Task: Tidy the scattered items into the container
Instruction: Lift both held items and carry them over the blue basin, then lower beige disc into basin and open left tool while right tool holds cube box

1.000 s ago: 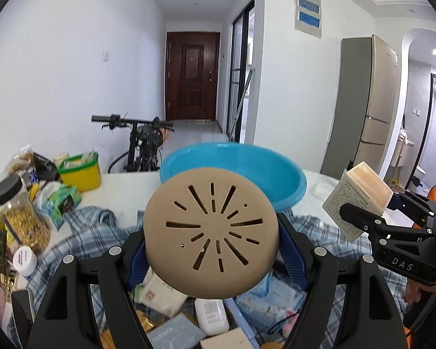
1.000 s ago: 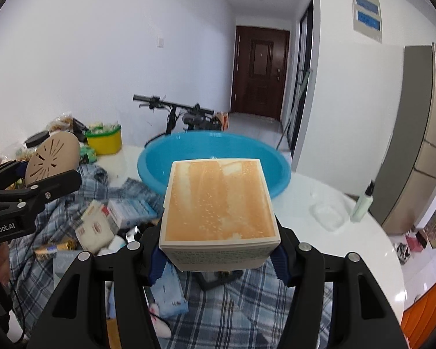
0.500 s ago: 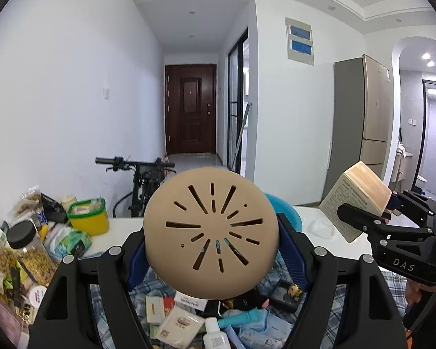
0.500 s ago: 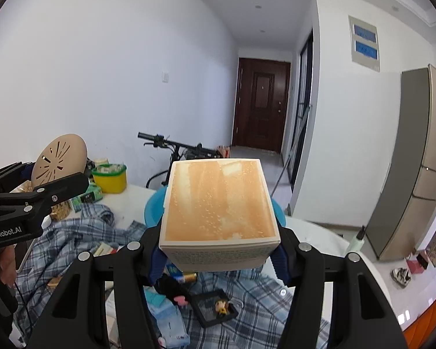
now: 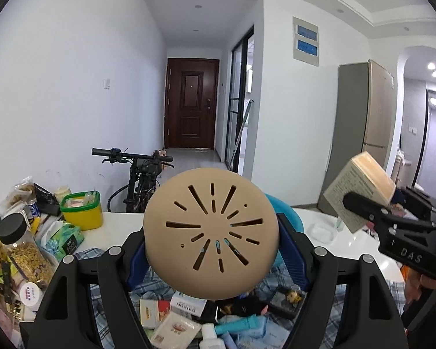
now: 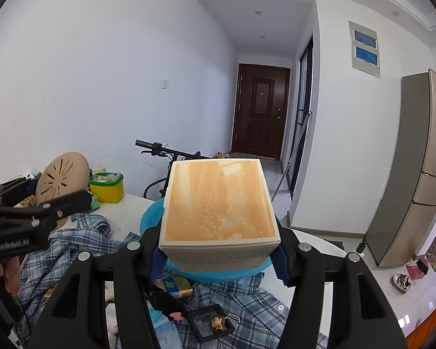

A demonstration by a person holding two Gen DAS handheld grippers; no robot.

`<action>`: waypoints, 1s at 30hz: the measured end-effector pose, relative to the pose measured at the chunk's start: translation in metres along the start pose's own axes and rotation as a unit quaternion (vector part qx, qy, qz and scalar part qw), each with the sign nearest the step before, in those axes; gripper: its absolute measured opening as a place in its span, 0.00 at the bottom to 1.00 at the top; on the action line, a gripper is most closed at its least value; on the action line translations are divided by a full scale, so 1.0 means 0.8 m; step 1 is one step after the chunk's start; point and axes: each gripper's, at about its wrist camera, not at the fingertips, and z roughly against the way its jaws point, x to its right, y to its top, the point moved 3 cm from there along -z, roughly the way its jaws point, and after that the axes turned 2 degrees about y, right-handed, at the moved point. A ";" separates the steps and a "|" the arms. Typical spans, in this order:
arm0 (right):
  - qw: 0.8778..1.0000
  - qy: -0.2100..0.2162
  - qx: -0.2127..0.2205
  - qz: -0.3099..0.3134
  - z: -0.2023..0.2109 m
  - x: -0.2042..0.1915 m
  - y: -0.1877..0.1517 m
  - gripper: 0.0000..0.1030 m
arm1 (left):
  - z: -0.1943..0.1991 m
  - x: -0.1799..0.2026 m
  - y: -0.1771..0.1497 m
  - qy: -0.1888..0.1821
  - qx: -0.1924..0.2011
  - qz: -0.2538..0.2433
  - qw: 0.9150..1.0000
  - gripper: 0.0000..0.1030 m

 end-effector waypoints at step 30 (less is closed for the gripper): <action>0.996 -0.021 -0.048 -0.074 -0.177 0.101 0.028 0.56 | -0.303 -0.035 0.044 -0.002 -0.094 0.020 0.995 0.76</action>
